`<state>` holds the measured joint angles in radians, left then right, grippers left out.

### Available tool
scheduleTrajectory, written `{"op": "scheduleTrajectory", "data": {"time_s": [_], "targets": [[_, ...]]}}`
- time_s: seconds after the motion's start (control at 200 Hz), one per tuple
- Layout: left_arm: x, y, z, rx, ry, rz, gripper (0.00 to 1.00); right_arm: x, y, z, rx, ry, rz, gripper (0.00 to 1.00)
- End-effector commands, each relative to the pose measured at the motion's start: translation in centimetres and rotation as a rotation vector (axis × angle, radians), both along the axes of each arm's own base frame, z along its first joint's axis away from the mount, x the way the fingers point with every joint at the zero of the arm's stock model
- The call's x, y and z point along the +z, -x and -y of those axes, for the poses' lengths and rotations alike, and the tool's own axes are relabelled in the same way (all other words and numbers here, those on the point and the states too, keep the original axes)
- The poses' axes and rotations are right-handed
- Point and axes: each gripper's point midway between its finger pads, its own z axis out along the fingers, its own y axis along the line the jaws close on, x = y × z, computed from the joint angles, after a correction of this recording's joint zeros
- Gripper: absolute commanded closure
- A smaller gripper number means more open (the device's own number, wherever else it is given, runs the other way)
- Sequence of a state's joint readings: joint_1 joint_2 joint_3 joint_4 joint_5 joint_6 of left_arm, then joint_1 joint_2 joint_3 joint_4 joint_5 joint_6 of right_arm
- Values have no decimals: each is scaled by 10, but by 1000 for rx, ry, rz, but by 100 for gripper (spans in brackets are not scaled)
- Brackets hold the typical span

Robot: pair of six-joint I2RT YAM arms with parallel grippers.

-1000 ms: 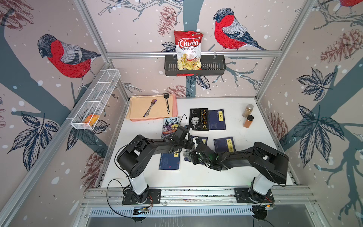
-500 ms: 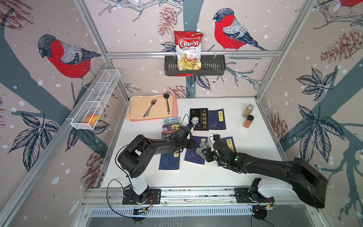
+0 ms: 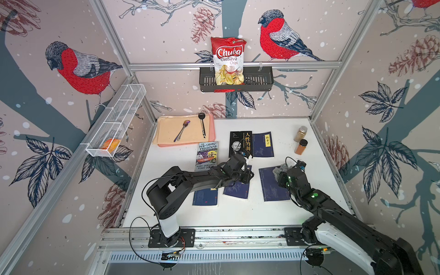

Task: Wipe the cover of the book
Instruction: Move the book to the center of the board.

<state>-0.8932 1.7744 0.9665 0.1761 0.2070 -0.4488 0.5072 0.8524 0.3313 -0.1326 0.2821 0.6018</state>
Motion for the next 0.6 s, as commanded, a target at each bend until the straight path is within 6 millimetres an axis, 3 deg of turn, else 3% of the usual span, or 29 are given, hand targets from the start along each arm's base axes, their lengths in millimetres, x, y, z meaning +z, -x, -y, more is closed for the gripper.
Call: {"op": "scheduleTrajectory", "data": {"time_s": [0.0, 0.12, 0.2, 0.215, 0.27, 0.41, 0.595], "targets": [[1, 6, 17, -25, 38, -7, 65, -13, -4, 2, -1, -58, -40, 89], [-14, 13, 26, -41, 28, -29, 63, -25, -4, 13, -28, -68, -84, 90], [-29, 18, 28, -47, 16, -62, 63, -29, -2, 11, -24, -87, -96, 90], [-23, 14, 35, -50, 35, -53, 63, -30, -2, 10, -22, -91, -98, 90], [-30, 15, 39, -55, 30, -68, 63, -36, 2, 9, -18, -108, -116, 90], [-47, 10, 40, -47, -10, -73, 63, -46, 10, -3, 18, -143, -152, 93], [-49, 4, 39, -38, -28, -68, 63, -49, 15, -26, 75, -177, -157, 93]]}}
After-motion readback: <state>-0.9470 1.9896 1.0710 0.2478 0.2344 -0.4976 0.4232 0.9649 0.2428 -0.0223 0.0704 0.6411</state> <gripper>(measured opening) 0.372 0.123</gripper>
